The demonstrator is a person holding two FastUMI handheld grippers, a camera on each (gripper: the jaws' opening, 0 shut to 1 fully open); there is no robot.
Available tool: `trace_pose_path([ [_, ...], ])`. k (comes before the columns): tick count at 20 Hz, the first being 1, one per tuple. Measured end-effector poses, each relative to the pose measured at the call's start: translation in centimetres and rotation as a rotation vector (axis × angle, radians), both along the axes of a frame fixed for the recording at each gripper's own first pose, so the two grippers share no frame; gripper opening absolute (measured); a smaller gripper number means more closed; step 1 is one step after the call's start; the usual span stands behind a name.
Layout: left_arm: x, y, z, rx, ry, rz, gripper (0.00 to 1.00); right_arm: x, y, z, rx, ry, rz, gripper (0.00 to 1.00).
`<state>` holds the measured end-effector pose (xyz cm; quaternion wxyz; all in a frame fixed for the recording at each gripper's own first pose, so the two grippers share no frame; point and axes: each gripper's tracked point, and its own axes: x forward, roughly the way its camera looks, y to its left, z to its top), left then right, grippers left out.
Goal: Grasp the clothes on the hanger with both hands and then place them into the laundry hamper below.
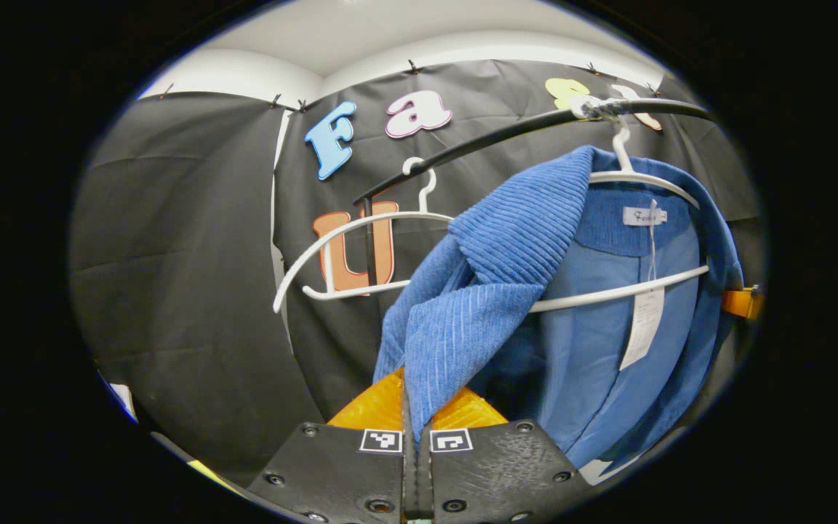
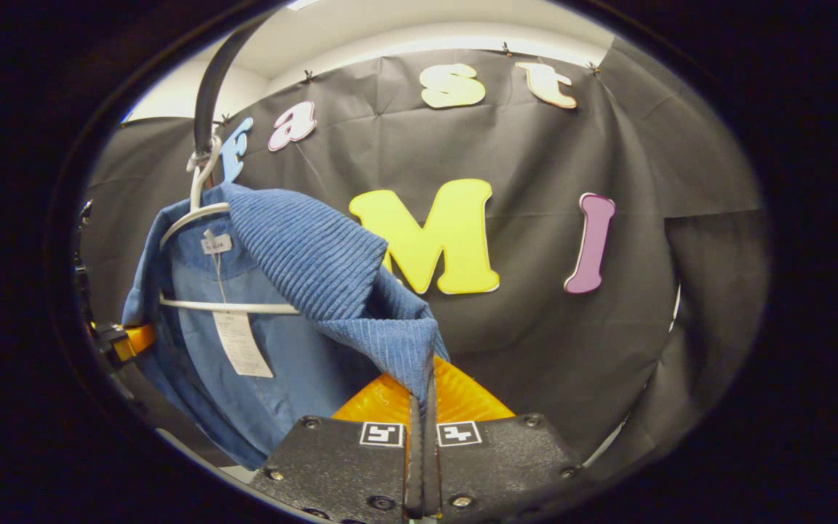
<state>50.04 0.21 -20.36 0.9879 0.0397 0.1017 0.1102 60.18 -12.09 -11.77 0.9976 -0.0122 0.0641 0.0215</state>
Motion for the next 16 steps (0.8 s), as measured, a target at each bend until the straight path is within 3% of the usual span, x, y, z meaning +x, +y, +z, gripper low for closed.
trace_pose_path([
  [2, 0.2, 0.7, 0.7, -0.009, -0.009, 0.016, 0.04, 0.2, -0.6, 0.8, -0.014, -0.015, -0.014, 0.04],
  [4, 0.3, 1.5, 1.4, -0.013, -0.020, 0.030, 0.00, 0.4, -0.9, 1.6, -0.005, -0.026, -0.012, 0.04],
  [9, 0.9, 2.9, 3.1, -0.003, -0.041, 0.048, 0.04, 1.3, -1.2, 2.5, 0.104, 0.019, 0.049, 0.04],
  [13, 1.6, 3.7, 4.5, -0.009, -0.050, 0.060, 0.00, 1.9, -1.4, 4.4, 0.118, 0.006, 0.068, 0.04],
  [16, 2.0, 4.0, 4.8, -0.009, -0.052, 0.063, 0.04, 2.0, -1.6, 5.0, 0.151, 0.008, 0.097, 0.04],
])
